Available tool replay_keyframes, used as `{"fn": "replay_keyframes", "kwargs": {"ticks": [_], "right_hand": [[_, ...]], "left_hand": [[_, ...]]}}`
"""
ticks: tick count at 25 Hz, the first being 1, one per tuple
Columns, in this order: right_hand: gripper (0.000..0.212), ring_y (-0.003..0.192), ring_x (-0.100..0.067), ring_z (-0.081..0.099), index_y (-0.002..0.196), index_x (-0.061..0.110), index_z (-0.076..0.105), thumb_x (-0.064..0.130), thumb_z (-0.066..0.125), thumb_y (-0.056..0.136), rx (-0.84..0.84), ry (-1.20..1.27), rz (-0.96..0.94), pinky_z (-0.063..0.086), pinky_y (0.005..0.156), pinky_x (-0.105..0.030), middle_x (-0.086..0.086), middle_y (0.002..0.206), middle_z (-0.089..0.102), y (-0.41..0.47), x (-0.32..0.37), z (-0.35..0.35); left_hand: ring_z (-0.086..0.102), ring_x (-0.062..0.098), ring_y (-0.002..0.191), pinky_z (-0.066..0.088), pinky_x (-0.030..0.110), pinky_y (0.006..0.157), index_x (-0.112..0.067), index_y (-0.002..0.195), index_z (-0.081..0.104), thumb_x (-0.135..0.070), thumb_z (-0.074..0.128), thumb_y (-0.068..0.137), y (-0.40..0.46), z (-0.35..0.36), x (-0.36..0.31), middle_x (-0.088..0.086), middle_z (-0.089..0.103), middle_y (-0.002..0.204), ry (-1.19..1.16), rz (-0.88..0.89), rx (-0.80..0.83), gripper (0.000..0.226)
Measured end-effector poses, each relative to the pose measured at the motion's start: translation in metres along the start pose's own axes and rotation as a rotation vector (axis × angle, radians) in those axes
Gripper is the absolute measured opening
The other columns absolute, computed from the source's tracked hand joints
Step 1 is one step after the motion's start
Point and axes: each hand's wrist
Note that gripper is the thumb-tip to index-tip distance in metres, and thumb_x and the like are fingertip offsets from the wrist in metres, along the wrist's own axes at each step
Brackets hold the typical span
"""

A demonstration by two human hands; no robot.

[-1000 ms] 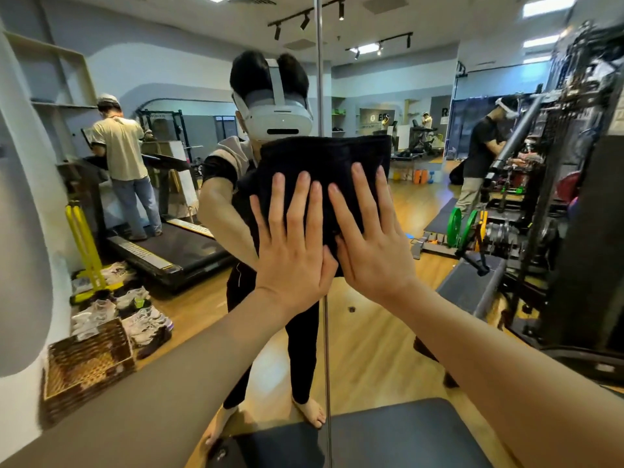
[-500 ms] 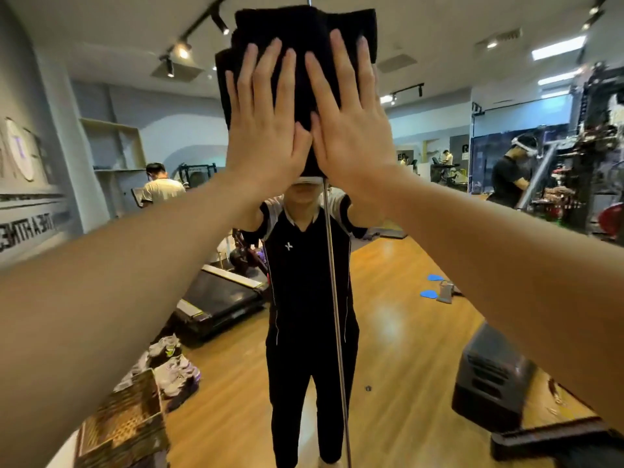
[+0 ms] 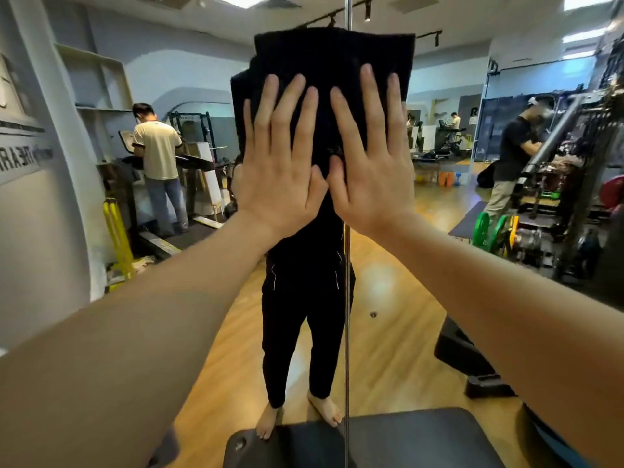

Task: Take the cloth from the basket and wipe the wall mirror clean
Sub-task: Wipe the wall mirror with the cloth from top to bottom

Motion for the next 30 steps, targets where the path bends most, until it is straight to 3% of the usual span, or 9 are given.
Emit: {"fn": "replay_keyframes", "kwargs": {"ticks": [7, 12, 18, 30], "right_hand": [[0.069, 0.154, -0.057, 0.013, 0.16, 0.011, 0.037, 0.03, 0.048, 0.095, 0.084, 0.002, 0.016, 0.017, 0.125, -0.066, -0.03, 0.166, 0.023, -0.078, 0.021, 0.012], [0.071, 0.154, -0.058, 0.008, 0.163, 0.013, 0.031, 0.029, 0.046, 0.095, 0.089, 0.011, 0.084, 0.011, 0.126, -0.067, -0.029, 0.168, 0.018, -0.074, 0.045, 0.019], [0.069, 0.156, -0.055, 0.003, 0.165, 0.015, 0.025, 0.033, 0.042, 0.101, 0.159, 0.01, 0.102, 0.009, 0.126, -0.067, -0.026, 0.171, 0.011, -0.061, 0.11, 0.04], [0.074, 0.156, -0.054, 0.001, 0.166, 0.018, 0.022, 0.035, 0.043, 0.098, 0.162, 0.053, 0.165, 0.0, 0.128, -0.062, -0.023, 0.172, 0.009, -0.005, 0.318, 0.118]], "left_hand": [[0.018, 0.045, 0.156, 0.017, 0.063, 0.126, 0.0, 0.16, 0.028, -0.046, 0.055, 0.097, -0.081, 0.005, -0.011, 0.023, 0.025, 0.167, 0.046, 0.047, 0.129, 0.082], [0.029, 0.042, 0.153, -0.014, 0.046, 0.128, -0.002, 0.157, 0.038, -0.045, 0.061, 0.092, -0.082, -0.007, 0.007, 0.02, 0.035, 0.164, 0.205, 0.128, 0.072, 0.082], [0.013, 0.041, 0.158, 0.022, 0.062, 0.124, -0.002, 0.162, 0.024, -0.041, 0.05, 0.099, -0.107, -0.031, 0.067, 0.02, 0.02, 0.169, 0.101, 0.088, 0.193, 0.078], [0.012, 0.042, 0.158, 0.017, 0.057, 0.128, 0.0, 0.162, 0.022, -0.039, 0.057, 0.097, -0.168, -0.121, 0.267, 0.022, 0.019, 0.169, 0.168, 0.123, 0.236, 0.083]]}}
Point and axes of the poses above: each hand's wrist, its own y-axis towards the middle knuckle, its own z-axis out of the palm, x = y × z
